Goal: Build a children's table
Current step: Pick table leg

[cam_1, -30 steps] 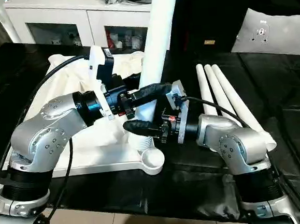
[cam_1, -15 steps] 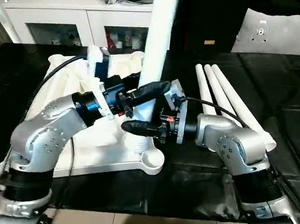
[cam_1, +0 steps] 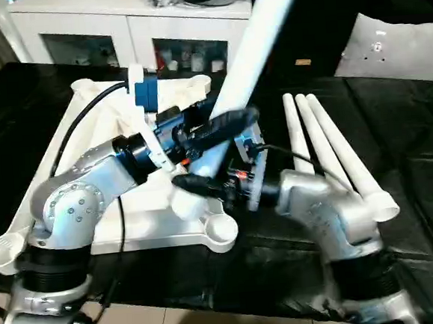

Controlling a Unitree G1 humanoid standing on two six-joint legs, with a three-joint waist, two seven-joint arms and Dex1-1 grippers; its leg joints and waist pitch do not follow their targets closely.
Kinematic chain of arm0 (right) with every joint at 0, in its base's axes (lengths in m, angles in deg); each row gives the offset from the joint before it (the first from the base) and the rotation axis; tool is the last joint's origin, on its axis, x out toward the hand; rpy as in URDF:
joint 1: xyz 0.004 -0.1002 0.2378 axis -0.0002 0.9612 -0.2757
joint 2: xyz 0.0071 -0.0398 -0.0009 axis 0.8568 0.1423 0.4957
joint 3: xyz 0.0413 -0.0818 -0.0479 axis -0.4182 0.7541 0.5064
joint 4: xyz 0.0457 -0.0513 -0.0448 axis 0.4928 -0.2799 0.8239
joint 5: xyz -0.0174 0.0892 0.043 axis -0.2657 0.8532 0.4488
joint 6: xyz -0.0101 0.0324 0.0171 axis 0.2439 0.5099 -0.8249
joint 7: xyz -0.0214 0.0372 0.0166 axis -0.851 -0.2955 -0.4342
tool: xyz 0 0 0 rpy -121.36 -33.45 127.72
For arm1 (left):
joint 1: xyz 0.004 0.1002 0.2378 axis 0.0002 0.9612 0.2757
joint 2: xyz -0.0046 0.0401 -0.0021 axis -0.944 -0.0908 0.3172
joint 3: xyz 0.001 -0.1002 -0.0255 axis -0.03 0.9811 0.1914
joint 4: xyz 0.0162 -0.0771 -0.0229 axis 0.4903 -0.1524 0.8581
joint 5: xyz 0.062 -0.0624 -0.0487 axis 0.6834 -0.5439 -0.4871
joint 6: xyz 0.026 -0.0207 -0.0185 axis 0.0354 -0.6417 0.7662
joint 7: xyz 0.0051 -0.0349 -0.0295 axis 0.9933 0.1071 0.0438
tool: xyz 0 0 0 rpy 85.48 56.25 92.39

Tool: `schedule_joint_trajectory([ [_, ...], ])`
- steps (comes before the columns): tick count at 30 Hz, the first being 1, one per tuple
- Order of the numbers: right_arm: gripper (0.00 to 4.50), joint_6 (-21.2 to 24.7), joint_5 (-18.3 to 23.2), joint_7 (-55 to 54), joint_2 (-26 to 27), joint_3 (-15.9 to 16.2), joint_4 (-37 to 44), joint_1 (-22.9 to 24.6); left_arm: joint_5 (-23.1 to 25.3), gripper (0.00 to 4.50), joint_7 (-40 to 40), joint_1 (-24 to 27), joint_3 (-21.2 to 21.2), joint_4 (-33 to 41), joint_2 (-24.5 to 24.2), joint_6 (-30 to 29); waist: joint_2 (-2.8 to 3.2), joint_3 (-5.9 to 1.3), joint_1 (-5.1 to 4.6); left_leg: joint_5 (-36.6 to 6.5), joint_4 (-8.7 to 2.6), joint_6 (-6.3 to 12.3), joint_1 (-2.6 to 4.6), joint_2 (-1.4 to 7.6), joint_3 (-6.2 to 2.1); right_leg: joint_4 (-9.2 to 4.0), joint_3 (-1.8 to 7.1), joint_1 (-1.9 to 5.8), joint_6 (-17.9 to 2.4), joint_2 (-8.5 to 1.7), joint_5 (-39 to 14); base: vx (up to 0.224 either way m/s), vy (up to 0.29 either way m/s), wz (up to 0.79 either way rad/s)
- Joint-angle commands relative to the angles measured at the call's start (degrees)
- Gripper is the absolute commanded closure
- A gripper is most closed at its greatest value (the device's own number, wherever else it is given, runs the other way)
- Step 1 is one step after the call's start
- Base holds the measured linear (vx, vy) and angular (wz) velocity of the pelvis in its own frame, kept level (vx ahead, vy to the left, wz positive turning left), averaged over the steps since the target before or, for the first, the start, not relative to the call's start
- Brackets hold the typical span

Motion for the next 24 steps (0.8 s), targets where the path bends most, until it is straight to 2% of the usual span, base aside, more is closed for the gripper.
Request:
schedule_joint_trajectory([
  [1, 2.55, 0.32, -0.73, -2.61, -0.31, -1.18, -0.54, 0.51, -2.91, 0.29, -0.04, -1.65, 0.78, 2.39, 0.06, -0.81, 0.17, -4.36, 0.13, -3.44, -3.96, 0.92, 0.0, 1.87, -0.08, -4.32, 1.93, 3.7, -9.82, -4.55, -15.27, 0.0, 0.0, 0.0],
  [3, 2.55, -0.83, -1.55, -3.96, 0.16, -1.81, 0.18, 1.62, -3.74, 0.25, 1.12, -2.11, 4.58, 1.74, -1.52, -0.55, -0.28, -4.29, 0.01, -3.95, -4.08, 0.62, -0.01, 1.79, -0.03, -4.51, 1.95, 3.72, -9.47, -4.53, -16.24, 0.0, 0.0, 0.0],
  [4, 2.55, -1.42, -1.87, -5.11, 0.56, -2.51, 0.31, 1.95, -3.56, 0.25, 1.39, -2.11, 5.4, 1.55, -2.19, -0.33, -0.15, -4.27, 0.08, -4.08, -4.08, 0.51, 0.0, 1.77, -0.07, -4.47, 1.94, 3.73, -9.4, -4.56, -16.42, 0.0, 0.0, 0.0],
  [5, 2.55, -1.42, -1.87, -5.11, 0.56, -2.51, 0.31, 1.95, -3.56, 0.25, 1.39, -2.11, 5.4, 1.55, -2.19, -0.33, -0.05, -4.34, 0.04, -3.88, -4.03, 0.35, -0.05, 1.72, -0.09, -4.35, 1.96, 3.71, -9.34, -4.59, -16.22, 0.0, 0.0, 0.0],
  [7, 2.56, -4.36, -3.89, -8.06, 1.25, -3.58, 0.59, 2.73, -1.94, 0.25, 0.26, -1.25, 5.68, 2.01, -4.9, 0.0, -0.1, -4.25, 0.02, -4.1, -4.15, 0.2, 0.01, 1.8, -0.09, -4.38, 1.96, 3.56, -8.69, -4.59, -16.94, 0.0, 0.0, 0.0],
  [8, 2.56, -5.02, -4.69, -8.9, 1.28, -3.66, 0.88, 3.13, -0.34, 0.25, -0.5, -0.5, 4.97, 2.49, -6.54, 0.32, -0.37, -4.25, -0.02, -4.05, -4.2, 0.19, 0.05, 1.83, -0.07, -4.47, 1.96, 3.48, -8.31, -4.54, -17.2, 0.0, 0.0, 0.0],
  [9, 2.57, -5.96, -6.89, -11.19, 0.73, -3.37, 1.77, 4.17, 4.04, 0.25, -3.14, 2.08, 1.86, 4.03, -11.38, 1.37, 0.04, -4.24, -0.16, -3.66, -4.41, -0.22, 0.11, 2.01, -0.21, -4.06, 1.96, 3.48, -7.95, -4.58, -16.29, 0.0, 0.0, 0.0],
  [11, 2.57, -6.78, -8.4, -12.05, 0.09, -2.81, 2.24, 4.73, 5.92, 0.25, -4.29, 3.49, 0.1, 4.75, -13.92, 1.72, 0.21, -4.25, -0.18, -3.71, -4.44, -0.34, 0.2, 2.07, -0.21, -4.03, 2.02, 3.42, -7.59, -4.6, -16.0, 0.0, 0.0, 0.0],
  [12, 2.57, -7.66, -10.63, -13.95, -0.6, -2.29, 2.9, 5.8, 8.95, 0.25, -6.07, 5.81, -2.82, 5.49, -18.0, 2.37, 0.65, -4.21, -0.08, -3.67, -4.48, -0.59, 0.32, 2.05, -0.18, -4.02, 2.1, 3.29, -7.57, -4.61, -15.51, 0.0, 0.0, 0.0],
  [14, 2.57, -7.78, -11.12, -14.63, -0.67, -2.22, 3.19, 6.19, 9.67, 0.25, -6.47, 6.46, -3.54, 5.72, -19.12, 2.51, 0.65, -4.27, -0.14, -3.63, -4.57, -0.96, 0.37, 2.0, -0.08, -3.83, 2.16, 3.33, -7.88, -4.51, -14.01, 0.0, 0.0, 0.0],
  [15, 2.57, -8.48, -12.77, -16.39, -0.77, -2.14, 3.8, 7.01, 12.69, 0.25, -7.61, 7.86, -5.93, 5.51, -21.94, 4.03, 1.03, -4.48, 0.06, -3.44, -4.4, -1.16, 0.51, 1.98, -0.13, -3.66, 2.19, 3.29, -8.49, -4.53, -12.15, 0.0, 0.0, 0.0],
  [17, 2.57, -9.5, -14.96, -18.4, -0.85, -1.8, 5.03, 8.44, 16.66, 0.25, -9.42, 10.03, -9.2, 5.16, -25.67, 6.89, 1.01, -4.13, -0.01, -5.64, -4.85, -1.56, 0.43, 2.0, -0.2, -3.76, 2.19, 3.25, -8.24, -4.45, -13.27, 0.0, 0.0, 0.0],
  [18, 2.57, -10.72, -16.79, -20.27, -0.54, -1.57, 6.36, 9.94, 20.89, 0.25, -12.01, 11.84, -12.93, 4.36, -29.53, 10.19, 1.14, -4.06, -0.15, -6.49, -4.92, -1.83, 0.46, 1.94, -0.17, -3.82, 2.2, 3.26, -8.24, -4.42, -14.07, 0.0, 0.0, 0.0],
  [19, 2.57, -10.73, -16.81, -20.29, -0.54, -1.56, 6.38, 9.97, 20.96, 0.25, -12.05, 11.87, -12.98, 4.34, -29.58, 10.25, 1.19, -4.08, 0.04, -6.85, -4.96, -1.84, 0.54, 2.01, -0.32, -4.16, 2.22, 3.22, -7.76, -4.57, -15.07, 0.0, 0.0, 0.0],
  [20, 2.57, -11.26, -16.6, -20.08, -0.44, -1.66, 7.73, 11.44, 24.23, 0.25, -14.63, 13.36, -16.18, 3.43, -32.56, 12.94, 1.48, -3.96, -0.04, -8.23, -5.16, -2.07, 0.6, 2.0, -0.34, -4.35, 2.33, 3.05, -6.99, -4.58, -16.92, 0.0, 0.0, 0.0],
  [21, 2.57, -11.3, -16.57, -20.02, -0.44, -1.67, 7.76, 11.49, 24.34, 0.25, -14.68, 13.39, -16.27, 3.39, -32.62, 13.04, 1.37, -3.98, -0.28, -9.24, -5.22, -2.32, 0.62, 1.97, -0.28, -4.19, 2.38, 3.09, -6.9, -4.51, -17.78, 0.0, 0.0, 0.0],
  [22, 2.57, -12.1, -15.84, -19.02, -0.43, -1.83, 8.45, 12.34, 26.4, 0.44, -15.64, 14.01, -17.88, 2.61, -33.76, 14.95, 1.39, -3.97, -0.25, -9.54, -5.22, -2.28, 0.67, 2.04, -0.3, -4.31, 2.4, 3.03, -6.95, -4.56, -17.88, 0.0, 0.0, 0.0],
  [23, 2.57, -11.82, -14.63, -18.44, -0.23, -2.27, 9.28, 13.18, 27.86, 0.55, -16.85, 14.51, -19.27, 1.78, -34.59, 16.63, 1.64, -3.91, -0.13, -9.81, -5.25, -2.15, 0.7, 2.06, -0.38, -4.46, 2.45, 2.98, -6.9, -4.63, -18.09, 0.0, 0.0, 0.0],
  [24, 2.57, -11.54, -13.68, -18.06, -0.07, -2.63, 10.01, 13.9, 28.85, 0.55, -17.68, 14.93, -20.22, 1.32, -35.12, 17.83, 1.62, -3.93, -0.24, -10.03, -5.31, -2.06, 0.63, 2.08, -0.39, -4.25, 2.5, 3.05, -7.11, -4.59, -17.38, 0.0, 0.0, 0.0],
])
